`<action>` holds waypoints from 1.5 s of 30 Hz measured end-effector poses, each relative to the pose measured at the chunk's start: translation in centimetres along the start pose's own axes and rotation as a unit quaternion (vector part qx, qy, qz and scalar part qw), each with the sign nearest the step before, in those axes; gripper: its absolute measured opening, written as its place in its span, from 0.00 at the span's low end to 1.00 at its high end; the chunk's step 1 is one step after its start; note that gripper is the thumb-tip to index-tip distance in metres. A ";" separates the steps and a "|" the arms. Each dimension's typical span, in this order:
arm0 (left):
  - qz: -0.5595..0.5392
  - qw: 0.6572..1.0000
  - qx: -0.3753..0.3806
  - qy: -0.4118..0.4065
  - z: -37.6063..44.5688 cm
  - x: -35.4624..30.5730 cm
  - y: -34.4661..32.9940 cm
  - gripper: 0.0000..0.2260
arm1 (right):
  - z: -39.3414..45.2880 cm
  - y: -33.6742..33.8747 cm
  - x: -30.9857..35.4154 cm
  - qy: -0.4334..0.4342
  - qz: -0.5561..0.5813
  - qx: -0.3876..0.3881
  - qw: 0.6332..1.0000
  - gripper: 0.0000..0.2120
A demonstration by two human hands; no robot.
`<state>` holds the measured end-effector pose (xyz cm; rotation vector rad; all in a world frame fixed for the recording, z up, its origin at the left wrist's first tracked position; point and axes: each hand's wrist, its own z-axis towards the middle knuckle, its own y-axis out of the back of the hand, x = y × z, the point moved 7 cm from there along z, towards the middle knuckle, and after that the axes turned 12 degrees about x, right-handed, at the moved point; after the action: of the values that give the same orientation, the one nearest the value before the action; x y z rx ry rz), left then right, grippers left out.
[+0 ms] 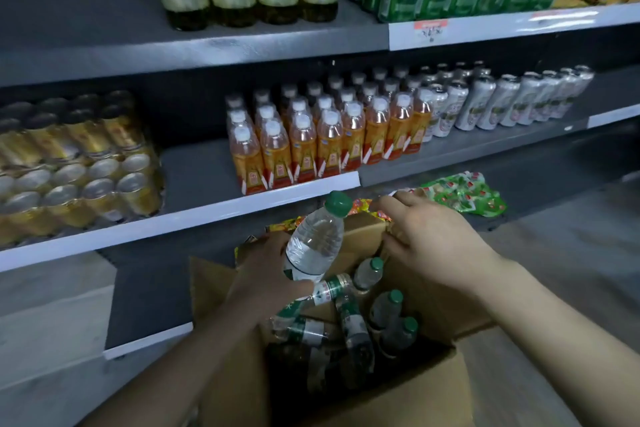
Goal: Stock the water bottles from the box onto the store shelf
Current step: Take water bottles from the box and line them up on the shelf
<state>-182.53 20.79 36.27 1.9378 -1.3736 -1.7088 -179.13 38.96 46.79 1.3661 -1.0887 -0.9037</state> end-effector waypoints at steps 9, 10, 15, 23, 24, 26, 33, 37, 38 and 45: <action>-0.104 0.992 -0.064 0.005 -5.2 2.4 7.3 0.22 | 3.3 2.8 7.5 0.038 0.019 -0.027 0.999 0.18; -0.110 0.992 -0.069 0.001 -5.8 2.8 8.2 0.21 | 3.6 3.1 8.6 0.041 0.020 -0.031 0.998 0.18; -0.132 0.987 -0.094 -0.008 -8.6 5.2 12.6 0.19 | 5.8 4.2 14.0 0.056 0.015 -0.041 0.998 0.16; -0.163 0.979 -0.120 -0.016 -12.8 10.2 19.2 0.21 | 8.4 5.2 22.2 0.037 0.031 -0.050 0.998 0.17; -0.173 0.977 -0.121 -0.016 -13.2 10.9 19.9 0.21 | 8.6 5.3 23.1 0.038 0.037 -0.051 0.997 0.17; -0.191 0.974 -0.119 -0.009 -14.0 12.4 21.0 0.24 | 9.2 5.2 25.0 0.038 0.040 -0.053 0.997 0.18; -0.224 0.964 -0.141 -0.009 -16.7 15.8 24.3 0.21 | 10.8 5.7 29.7 0.042 0.040 -0.074 0.996 0.17; -0.241 0.957 -0.163 -0.014 -17.7 16.9 26.0 0.20 | 11.8 6.4 31.7 0.055 0.047 -0.076 0.994 0.18; -0.247 0.954 -0.168 -0.014 -17.9 17.2 26.4 0.20 | 12.2 6.6 32.1 0.058 0.048 -0.075 0.994 0.18; -0.245 0.945 -0.214 -0.012 -18.3 18.1 29.4 0.22 | 15.1 8.2 34.0 0.081 0.040 -0.077 0.993 0.18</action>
<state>-183.05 -15.88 49.89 2.0958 -0.4652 -2.0269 -184.76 2.39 55.87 1.2371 -0.9238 -0.7874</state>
